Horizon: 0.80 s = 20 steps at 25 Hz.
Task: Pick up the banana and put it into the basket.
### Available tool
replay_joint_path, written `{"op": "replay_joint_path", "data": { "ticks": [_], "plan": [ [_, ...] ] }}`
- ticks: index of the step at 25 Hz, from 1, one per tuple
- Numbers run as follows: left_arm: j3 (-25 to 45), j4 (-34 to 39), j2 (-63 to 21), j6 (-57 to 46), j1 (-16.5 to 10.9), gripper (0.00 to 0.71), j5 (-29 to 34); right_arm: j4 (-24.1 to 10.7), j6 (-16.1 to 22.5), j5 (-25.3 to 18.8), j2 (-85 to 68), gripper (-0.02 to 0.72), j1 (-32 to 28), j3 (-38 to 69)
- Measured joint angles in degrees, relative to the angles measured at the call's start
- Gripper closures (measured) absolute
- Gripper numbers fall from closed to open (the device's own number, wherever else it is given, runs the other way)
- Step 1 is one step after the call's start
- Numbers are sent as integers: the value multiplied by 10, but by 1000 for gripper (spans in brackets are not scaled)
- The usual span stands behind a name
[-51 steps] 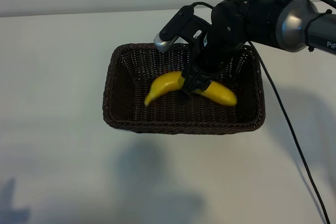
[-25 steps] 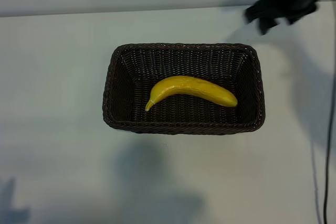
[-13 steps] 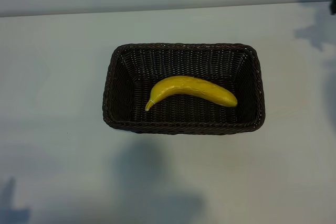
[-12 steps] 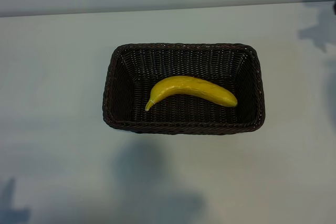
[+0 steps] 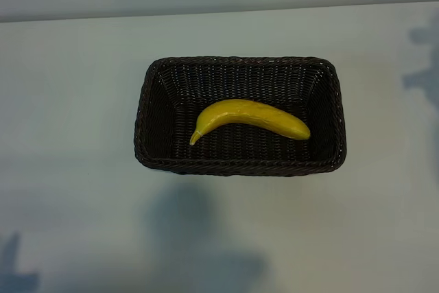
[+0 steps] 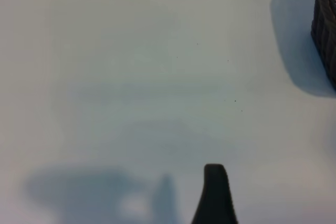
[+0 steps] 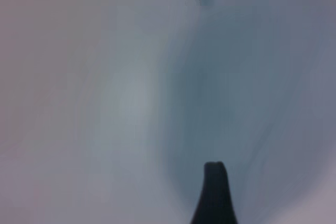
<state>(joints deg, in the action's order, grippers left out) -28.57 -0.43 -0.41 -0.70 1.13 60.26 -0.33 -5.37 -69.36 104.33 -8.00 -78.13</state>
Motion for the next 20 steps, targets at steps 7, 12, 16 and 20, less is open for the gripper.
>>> {"op": "replay_joint_path", "data": {
  "ticks": [7, 12, 16, 20],
  "plan": [
    [0, 0, 0, 0, 0, 131, 0, 3, -3, 5, -175, 140, 1, 183],
    [0, 0, 0, -1, 0, 131, 0, 7, -3, 43, -324, 140, 1, 295],
    [0, 0, 0, -1, 0, 131, 0, 7, 0, 70, -434, 140, 1, 362],
    [0, 0, 0, -1, 0, 131, 0, 7, 9, 76, -532, 140, 1, 408]
  ]
}}
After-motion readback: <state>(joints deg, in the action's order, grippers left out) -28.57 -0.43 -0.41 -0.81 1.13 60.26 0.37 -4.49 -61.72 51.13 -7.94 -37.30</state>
